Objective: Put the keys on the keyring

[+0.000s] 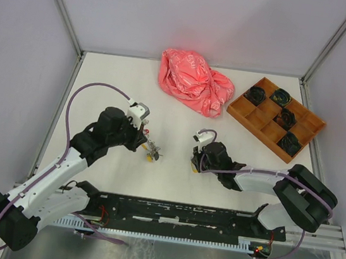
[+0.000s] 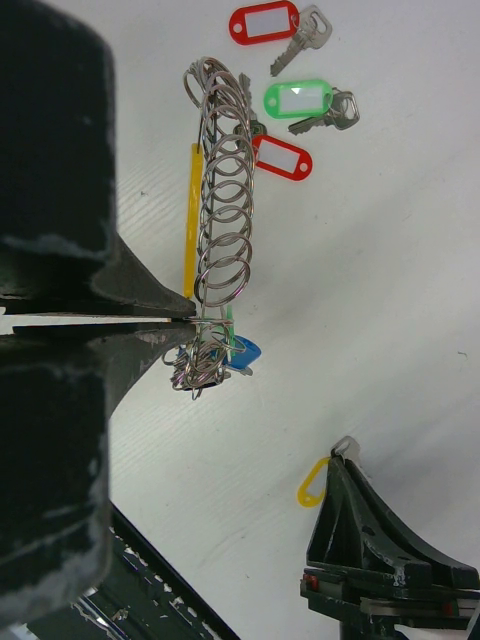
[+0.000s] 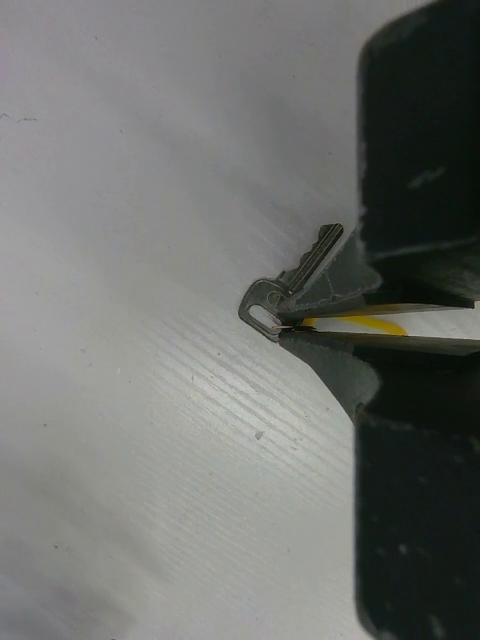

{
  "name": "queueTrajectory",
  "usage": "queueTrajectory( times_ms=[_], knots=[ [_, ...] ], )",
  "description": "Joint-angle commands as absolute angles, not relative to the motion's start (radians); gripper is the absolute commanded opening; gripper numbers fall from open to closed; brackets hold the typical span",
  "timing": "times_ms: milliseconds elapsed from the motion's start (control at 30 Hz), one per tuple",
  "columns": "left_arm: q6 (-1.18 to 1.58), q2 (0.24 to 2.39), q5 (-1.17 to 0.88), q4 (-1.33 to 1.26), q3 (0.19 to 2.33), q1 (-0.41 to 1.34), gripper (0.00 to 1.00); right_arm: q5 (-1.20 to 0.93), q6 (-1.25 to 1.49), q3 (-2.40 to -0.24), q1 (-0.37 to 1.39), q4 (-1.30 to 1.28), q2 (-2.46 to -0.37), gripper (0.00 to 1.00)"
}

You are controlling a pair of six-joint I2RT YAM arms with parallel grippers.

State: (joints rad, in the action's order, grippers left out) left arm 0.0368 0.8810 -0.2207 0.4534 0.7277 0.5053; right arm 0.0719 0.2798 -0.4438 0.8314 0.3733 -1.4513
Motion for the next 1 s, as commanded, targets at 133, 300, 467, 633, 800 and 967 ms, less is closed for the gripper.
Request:
queueTrajectory(
  times_ms=[133,300,467,633,800,967],
  knots=[
    [0.038,0.877,-0.25,0.385,0.741,0.501,0.03,0.075,0.272,-0.471,0.836,0.376,-1.444,0.17],
    [0.039,0.879,-0.25,0.385,0.741,0.5,0.03,0.066,0.273,-0.473,0.839,0.364,-1.432,0.18],
    [0.038,0.878,-0.25,0.385,0.74,0.501,0.03,0.076,0.272,-0.471,0.844,0.348,-1.421,0.18],
    [0.038,0.875,-0.25,0.385,0.739,0.5,0.03,0.082,0.266,-0.473,0.847,0.337,-1.425,0.16],
    [0.038,0.871,-0.249,0.379,0.737,0.5,0.03,0.075,0.251,-0.482,0.848,0.309,-1.406,0.07],
    [0.037,0.859,-0.251,0.361,0.733,0.5,0.03,0.033,0.228,-0.506,0.848,0.257,-1.36,0.01]
  ],
)
